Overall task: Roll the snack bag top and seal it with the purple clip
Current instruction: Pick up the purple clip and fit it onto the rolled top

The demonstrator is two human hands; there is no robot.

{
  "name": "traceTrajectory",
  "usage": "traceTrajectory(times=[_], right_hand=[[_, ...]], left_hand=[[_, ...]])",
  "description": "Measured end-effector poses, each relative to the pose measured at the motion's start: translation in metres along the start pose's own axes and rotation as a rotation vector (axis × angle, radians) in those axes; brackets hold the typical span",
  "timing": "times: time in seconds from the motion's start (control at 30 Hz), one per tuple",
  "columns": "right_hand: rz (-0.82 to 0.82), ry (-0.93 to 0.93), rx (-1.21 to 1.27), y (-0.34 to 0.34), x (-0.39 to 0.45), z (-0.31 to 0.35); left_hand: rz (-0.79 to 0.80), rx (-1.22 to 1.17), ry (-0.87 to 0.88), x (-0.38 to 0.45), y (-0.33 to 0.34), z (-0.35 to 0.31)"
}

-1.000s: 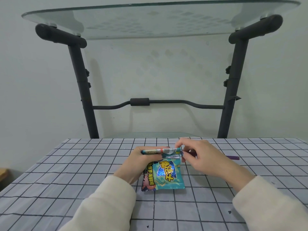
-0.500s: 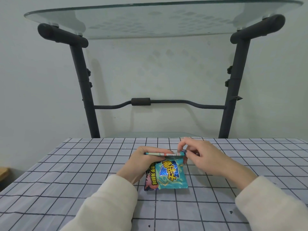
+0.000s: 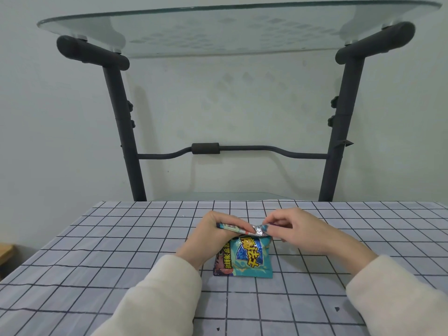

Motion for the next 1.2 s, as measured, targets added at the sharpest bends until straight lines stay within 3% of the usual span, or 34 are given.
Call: traceTrajectory(times=[0.27, 0.43, 0.6, 0.9, 1.2], right_hand=[[-0.003, 0.006, 0.136, -0.008, 0.001, 0.002], [-0.063, -0.022, 0.094, -0.015, 0.002, 0.004], [-0.152, -0.084, -0.046, -0.021, 0.002, 0.006], [-0.199, -0.147, -0.02, -0.02, 0.002, 0.015], [-0.137, -0.213, -0.094, -0.012, 0.0, 0.023]], left_hand=[[-0.026, -0.1, 0.081, -0.001, -0.001, -0.016], [0.005, -0.135, 0.059, -0.003, 0.0, -0.016], [0.187, -0.122, -0.075, -0.006, 0.005, -0.004], [-0.003, -0.046, -0.118, 0.002, -0.012, 0.012], [-0.05, -0.074, -0.063, -0.001, -0.015, -0.001]])
Point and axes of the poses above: each hand's wrist, its own x-axis towards the middle knuckle, its own y-axis out of the palm, z = x × y, the point moved 9 cm from there along x, towards the middle knuckle, and after that the axes turned 9 degrees about -z, right-handed, at the moved point
